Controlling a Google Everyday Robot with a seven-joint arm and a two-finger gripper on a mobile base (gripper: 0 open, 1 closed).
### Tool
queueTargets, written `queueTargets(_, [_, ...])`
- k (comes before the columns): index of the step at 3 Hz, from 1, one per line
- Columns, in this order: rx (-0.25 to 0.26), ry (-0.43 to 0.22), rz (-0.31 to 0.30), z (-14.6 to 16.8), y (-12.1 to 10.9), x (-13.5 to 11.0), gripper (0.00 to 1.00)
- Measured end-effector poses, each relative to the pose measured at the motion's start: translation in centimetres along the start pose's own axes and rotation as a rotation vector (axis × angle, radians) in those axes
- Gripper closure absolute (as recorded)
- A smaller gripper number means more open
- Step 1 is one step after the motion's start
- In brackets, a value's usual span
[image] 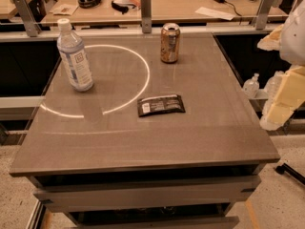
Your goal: Pick rxbar chocolate
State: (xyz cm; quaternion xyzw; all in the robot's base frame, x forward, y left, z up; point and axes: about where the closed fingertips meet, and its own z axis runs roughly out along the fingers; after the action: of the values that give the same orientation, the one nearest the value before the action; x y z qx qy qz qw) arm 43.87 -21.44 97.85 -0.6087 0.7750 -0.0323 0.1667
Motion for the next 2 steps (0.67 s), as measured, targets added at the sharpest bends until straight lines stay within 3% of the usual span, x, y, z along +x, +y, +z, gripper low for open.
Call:
queueTargets(1, [-0.034, -0.08, -0.05, 0.5, 0.1, -0.8, 0.0])
queueTargets(2, [-0.099, -0.191, -0.061, 2.1, 0.0, -1.5, 0.0])
